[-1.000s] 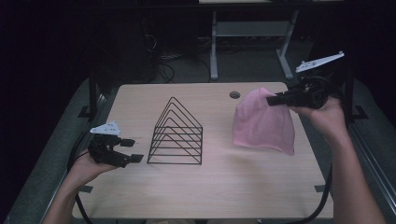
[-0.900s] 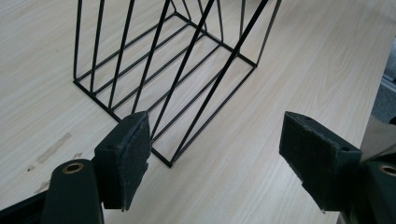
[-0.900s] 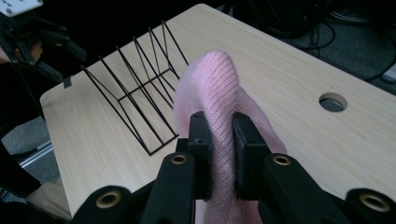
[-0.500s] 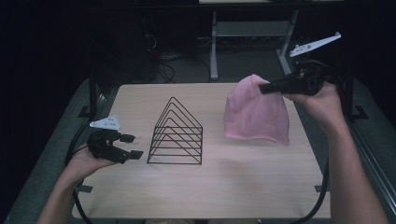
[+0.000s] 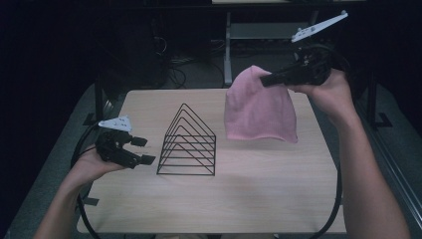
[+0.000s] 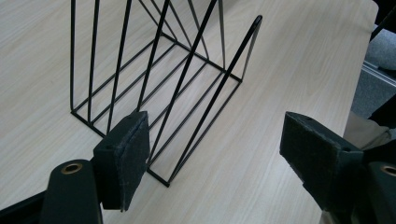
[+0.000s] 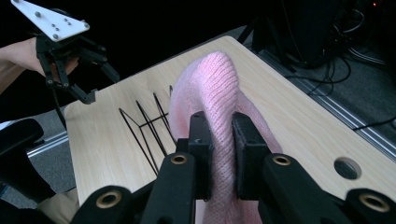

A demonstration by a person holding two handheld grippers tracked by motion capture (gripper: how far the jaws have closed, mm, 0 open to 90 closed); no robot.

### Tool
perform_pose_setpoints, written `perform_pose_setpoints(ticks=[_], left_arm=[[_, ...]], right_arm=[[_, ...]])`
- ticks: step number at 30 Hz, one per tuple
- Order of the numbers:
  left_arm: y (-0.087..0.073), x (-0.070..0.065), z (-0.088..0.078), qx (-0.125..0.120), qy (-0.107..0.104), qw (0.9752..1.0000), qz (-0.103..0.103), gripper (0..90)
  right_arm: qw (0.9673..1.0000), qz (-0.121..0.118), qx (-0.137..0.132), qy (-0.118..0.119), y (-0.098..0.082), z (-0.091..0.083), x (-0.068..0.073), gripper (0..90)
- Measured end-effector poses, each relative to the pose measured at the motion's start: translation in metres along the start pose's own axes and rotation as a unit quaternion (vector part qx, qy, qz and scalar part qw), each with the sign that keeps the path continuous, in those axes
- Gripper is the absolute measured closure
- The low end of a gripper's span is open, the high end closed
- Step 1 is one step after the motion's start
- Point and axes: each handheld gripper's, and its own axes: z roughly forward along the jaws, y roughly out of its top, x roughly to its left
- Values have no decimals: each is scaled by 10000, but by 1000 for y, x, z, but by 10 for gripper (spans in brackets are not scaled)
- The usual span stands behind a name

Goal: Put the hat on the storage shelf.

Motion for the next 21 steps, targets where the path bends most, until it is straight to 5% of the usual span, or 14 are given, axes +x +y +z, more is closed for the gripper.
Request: perform_pose_setpoints(ticks=[21], left_arm=[[36,0,-11,-93,-77,9999,96,234]], right_arm=[[9980,-473,-116,408,54,31,27,795]])
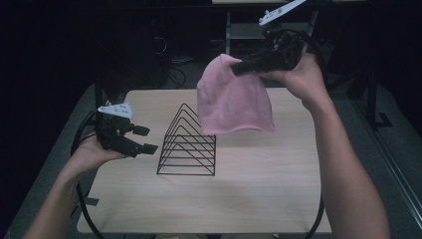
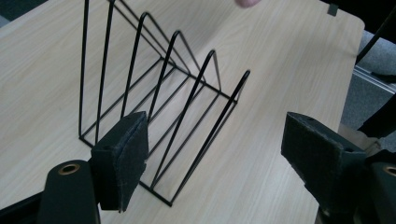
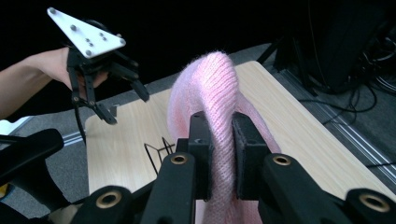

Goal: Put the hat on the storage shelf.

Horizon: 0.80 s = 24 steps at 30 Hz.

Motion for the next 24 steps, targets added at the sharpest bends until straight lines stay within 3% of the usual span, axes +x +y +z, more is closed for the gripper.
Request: perform_pose_setpoints(ticks=[11,24], left_arm=[[18,2,-2,-68,25,10000,-25,235],[22,6,0,-130,-44,9999,-95,263]], right_arm=[[9995,-185,63,234,23,29,8,795],[9981,-407,18,463,46,50,25,795]])
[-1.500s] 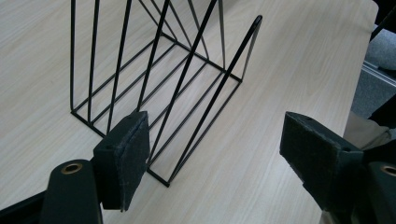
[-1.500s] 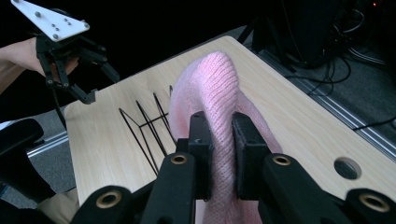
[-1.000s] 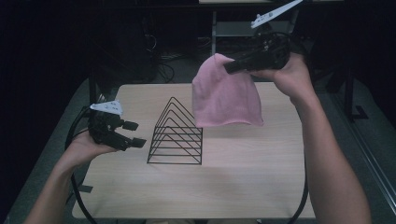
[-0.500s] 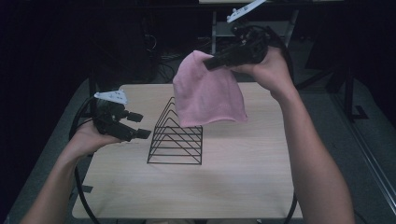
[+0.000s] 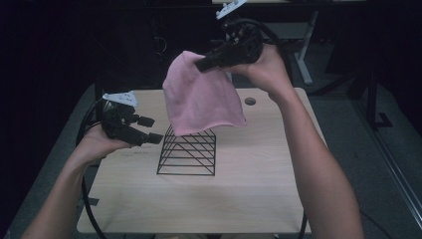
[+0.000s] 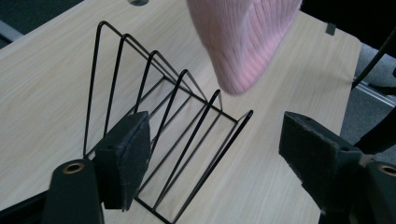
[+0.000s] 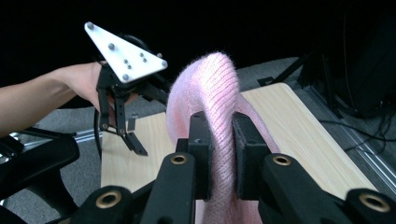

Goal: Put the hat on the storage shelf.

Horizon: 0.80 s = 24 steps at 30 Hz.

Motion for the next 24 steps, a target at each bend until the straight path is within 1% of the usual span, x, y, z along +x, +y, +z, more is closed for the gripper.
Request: perform_pose_setpoints(ticks=[2,3,4,5,6,8,9,10,11,12,13,14,15,16,17,18,19,20,21,22,23,24], left_arm=[[0,1,-1,-33,-107,9999,-115,294],[0,1,-1,-33,-107,9999,-115,311],[0,2,-1,-93,-159,9997,-147,311],[0,3,-1,-123,-188,9996,-152,335],[-1,4,-1,-143,-228,9994,-209,372],[-1,5,-1,-136,-244,9994,-202,404],[-2,7,-1,-125,-291,9992,-259,426],[-3,8,0,-142,-335,9989,-298,438],[-3,8,0,-142,-335,9989,-298,458],[-4,9,1,-140,-419,9984,-345,458],[-6,11,2,-117,-479,9981,-373,484],[-6,11,2,-117,-479,9981,-373,499],[-8,12,2,-93,-491,9982,-339,536],[-9,13,3,-91,-516,9982,-293,575],[-10,13,3,-89,-519,9983,-251,627],[-11,13,2,-76,-523,9983,-255,681],[-11,13,2,-76,-523,9983,-255,730],[-12,14,2,-95,-523,9983,-233,730],[-13,15,1,-89,-527,9984,-190,784],[-15,16,1,-89,-530,9983,-202,816],[-17,18,0,-56,-521,9983,-250,818],[-17,18,0,-56,-521,9983,-250,821]], right_arm=[[10000,-55,-8,43,3,7,1,795],[10000,-55,-8,43,3,7,1,795],[10000,-77,-1,47,4,9,2,795],[9999,-92,2,75,6,12,3,795],[9999,-93,-20,121,7,17,5,795],[9998,-120,-14,138,8,19,5,795],[9997,-167,-7,180,10,24,7,795],[9997,-163,-15,194,10,26,8,795],[9997,-163,-15,194,10,26,8,795],[9996,-179,-17,227,11,29,9,795],[9993,-238,9,279,13,33,11,795],[9992,-272,9,287,14,34,11,795],[9991,-262,7,325,15,37,12,795],[9990,-303,21,324,15,39,13,795],[9989,-321,25,336,16,40,13,795],[9990,-259,24,365,16,41,15,795],[9990,-259,24,365,16,41,15,795],[9989,-286,32,362,16,42,15,795],[9988,-340,35,364,16,44,15,795],[9988,-315,42,373,15,47,15,795],[9987,-341,67,367,14,48,14,795],[9987,-341,67,367,14,48,14,795]])
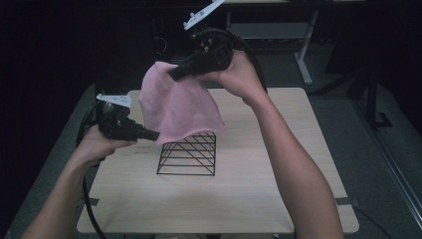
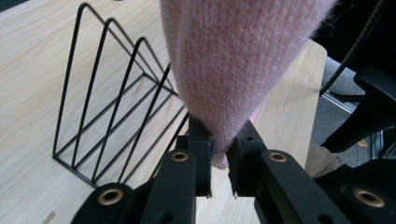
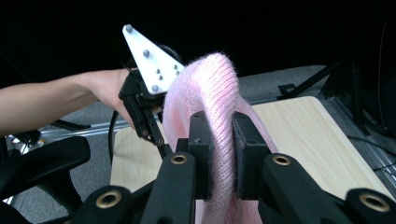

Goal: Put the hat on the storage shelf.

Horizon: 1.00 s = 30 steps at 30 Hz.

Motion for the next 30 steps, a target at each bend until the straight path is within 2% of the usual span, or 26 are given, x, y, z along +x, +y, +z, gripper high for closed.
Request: perform_pose_setpoints(ticks=[3,4,5,9,10,14,20,24,30], left_arm=[[-5,3,0,21,17,9999,-120,827],[-5,3,0,21,17,9999,-120,828],[-6,6,3,110,178,9997,-133,828],[-5,7,7,191,265,9994,-99,827],[-3,7,12,238,343,9991,-64,827],[-2,9,19,290,388,9988,-90,826],[1,8,26,346,458,9983,-61,825],[1,7,31,471,533,9975,-18,825],[-8,7,30,555,647,9964,-26,825]], right_arm=[[10000,74,37,-36,-5,5,-5,795],[10000,74,37,-36,-5,5,-5,795],[9999,124,62,-56,-10,8,-9,795],[9997,183,117,-107,-19,12,-18,795],[9995,306,61,-89,-26,12,-24,795],[9989,448,46,-93,-38,8,-30,795],[9985,535,-58,-45,-56,1,-31,795],[9980,631,-55,-35,-66,-1,-32,795],[9985,538,-46,56,-72,9,-26,794]])
